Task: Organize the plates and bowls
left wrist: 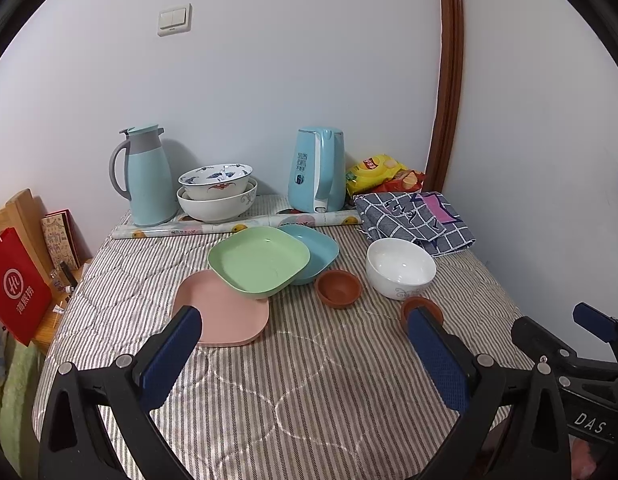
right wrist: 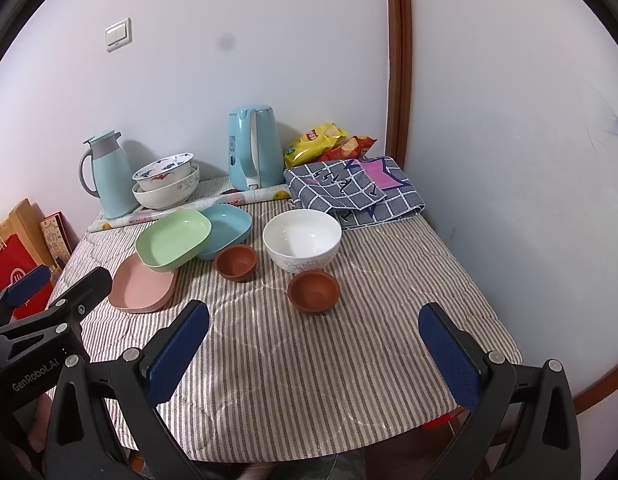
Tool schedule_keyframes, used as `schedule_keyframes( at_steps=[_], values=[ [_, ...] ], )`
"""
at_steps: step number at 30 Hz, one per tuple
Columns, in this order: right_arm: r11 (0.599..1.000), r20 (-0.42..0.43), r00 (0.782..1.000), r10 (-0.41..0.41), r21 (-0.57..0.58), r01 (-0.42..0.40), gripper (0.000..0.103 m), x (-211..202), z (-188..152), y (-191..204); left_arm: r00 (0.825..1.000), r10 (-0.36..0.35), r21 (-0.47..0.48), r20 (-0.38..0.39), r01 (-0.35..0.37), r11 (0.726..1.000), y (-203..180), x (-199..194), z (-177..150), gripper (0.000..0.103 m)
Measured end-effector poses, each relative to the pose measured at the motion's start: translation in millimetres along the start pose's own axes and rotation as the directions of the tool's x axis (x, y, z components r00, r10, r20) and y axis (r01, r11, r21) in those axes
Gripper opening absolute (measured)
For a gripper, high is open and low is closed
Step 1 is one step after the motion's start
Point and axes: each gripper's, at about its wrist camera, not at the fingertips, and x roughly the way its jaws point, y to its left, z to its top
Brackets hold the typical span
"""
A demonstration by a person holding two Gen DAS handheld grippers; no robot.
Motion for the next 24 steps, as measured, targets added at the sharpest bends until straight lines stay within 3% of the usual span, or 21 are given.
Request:
schedule_keyframes(
  at_steps=[13, 24],
  values=[
    [1.000, -0.016, 1.000, 0.014, -0.005, -0.014, 0.103, 12, 7, 5, 1.000, -0.016, -0.015, -0.026, 0.015, 1.000, 9, 17, 9, 0.103],
    [0.999, -0.048, 0.998, 0.039, -0.029, -0.041, 0.102, 42, 23, 20, 0.996, 0.015, -0.046, -0.091, -0.019, 0.999, 32, 53, 18, 0.103]
  ],
)
